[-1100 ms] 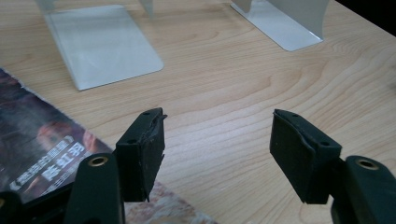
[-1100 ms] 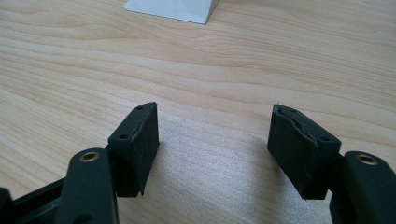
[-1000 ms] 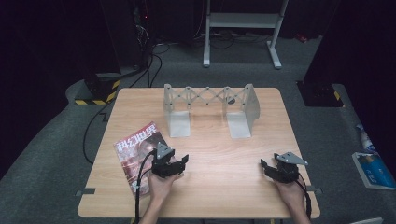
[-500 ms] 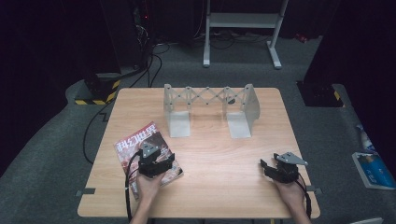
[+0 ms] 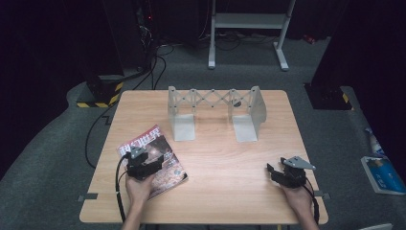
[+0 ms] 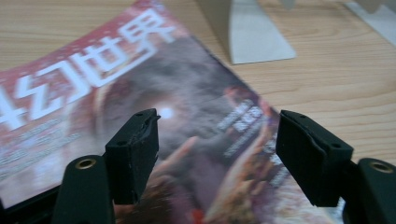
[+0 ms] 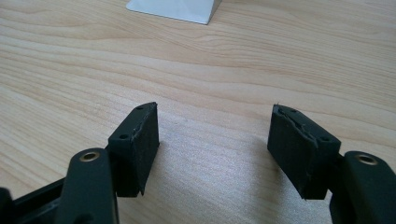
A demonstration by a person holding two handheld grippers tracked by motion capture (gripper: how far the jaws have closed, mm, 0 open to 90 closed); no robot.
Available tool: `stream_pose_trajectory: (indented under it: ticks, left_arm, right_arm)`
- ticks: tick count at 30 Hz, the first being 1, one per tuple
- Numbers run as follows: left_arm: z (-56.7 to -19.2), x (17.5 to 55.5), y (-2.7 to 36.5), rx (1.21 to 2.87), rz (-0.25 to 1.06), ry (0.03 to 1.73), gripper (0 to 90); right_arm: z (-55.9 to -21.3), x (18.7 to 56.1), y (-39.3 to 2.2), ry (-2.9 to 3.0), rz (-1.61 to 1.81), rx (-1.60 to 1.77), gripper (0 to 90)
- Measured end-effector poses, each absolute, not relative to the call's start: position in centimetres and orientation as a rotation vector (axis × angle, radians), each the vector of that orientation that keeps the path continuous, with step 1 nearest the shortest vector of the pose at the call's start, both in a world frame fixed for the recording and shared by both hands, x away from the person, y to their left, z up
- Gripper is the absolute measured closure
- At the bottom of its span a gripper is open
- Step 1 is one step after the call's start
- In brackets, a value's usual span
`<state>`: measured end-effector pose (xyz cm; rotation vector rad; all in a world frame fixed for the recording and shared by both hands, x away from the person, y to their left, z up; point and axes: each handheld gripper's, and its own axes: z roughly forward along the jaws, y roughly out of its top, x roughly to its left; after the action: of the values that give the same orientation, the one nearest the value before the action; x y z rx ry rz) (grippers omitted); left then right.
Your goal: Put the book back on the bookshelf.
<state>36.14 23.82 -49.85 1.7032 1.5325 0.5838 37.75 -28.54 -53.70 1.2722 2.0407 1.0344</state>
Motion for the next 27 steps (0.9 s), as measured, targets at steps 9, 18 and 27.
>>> stream_pose_trajectory:
  ticks: [9,18,27]
  left_arm:
    - [-50.0,36.0,27.0,1.638,0.619,1.634,25.4]
    - [-51.0,36.2,29.1,1.590,0.650,1.746,22.1]
    - [-51.9,36.5,30.6,1.570,0.656,1.824,20.9]
  right_arm:
    - [-53.7,37.8,-28.6,2.042,1.035,1.271,33.7]
    - [-53.7,37.8,-28.6,2.042,1.035,1.271,33.8]
    - [-53.7,37.8,-28.6,2.042,1.035,1.270,33.8]
